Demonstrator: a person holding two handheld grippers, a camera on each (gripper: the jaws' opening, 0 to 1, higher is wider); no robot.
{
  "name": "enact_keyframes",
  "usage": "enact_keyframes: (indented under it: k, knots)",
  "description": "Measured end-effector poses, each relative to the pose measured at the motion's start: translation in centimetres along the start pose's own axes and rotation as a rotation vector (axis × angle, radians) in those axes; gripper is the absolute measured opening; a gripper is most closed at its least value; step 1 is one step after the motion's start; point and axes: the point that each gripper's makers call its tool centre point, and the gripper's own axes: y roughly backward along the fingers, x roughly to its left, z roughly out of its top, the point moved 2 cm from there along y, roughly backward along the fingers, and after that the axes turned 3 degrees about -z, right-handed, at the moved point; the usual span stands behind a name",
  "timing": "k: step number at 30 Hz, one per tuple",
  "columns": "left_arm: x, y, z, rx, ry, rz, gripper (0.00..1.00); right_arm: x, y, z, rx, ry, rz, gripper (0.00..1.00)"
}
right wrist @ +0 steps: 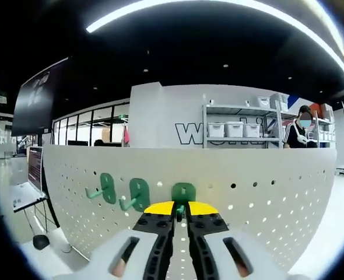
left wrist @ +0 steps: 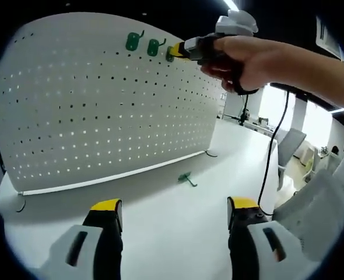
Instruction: Insert the hook assembly into the mounting plate slot until the hook locks in place.
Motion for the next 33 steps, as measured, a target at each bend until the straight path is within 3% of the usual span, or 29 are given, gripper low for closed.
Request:
enact_keyframes:
  k: [3,5,8,18,25,33]
  knots:
    - [0.1,0.1,-0.1,0.005,0.000,0.004,0.75,0.7,0.2,0.1,-0.024,-0.026,0.053,0.15]
    - [0.3,0.2,-0.2,0.009,-0.002,0.010,0.75,0.7,0.4,-0.2,-0.016,0.033,0.060,0.20]
    - [0.5,0.2,-0.3,0.010,-0.001,0.014,0.75,0.6,0.7,-0.5,-0.016,0.001,0.084,0.30]
    - [0.4,0.1,-0.4,0.014,0.001,0.008,0.76,1.6,1.3,-0.9,-0.026,0.032,0.154,0.55]
    - [0.3,0.2,-0.4,0.017,0.000,0.008,0.76,1.7,1.5,-1.1,-0.017,0.020,0.182,0.52]
    - [0.4,0.2,-0.5,0.022,-0.005,0.004,0.76,2.0,3.1,-2.2,-0.009,0.008,0.294,0.55]
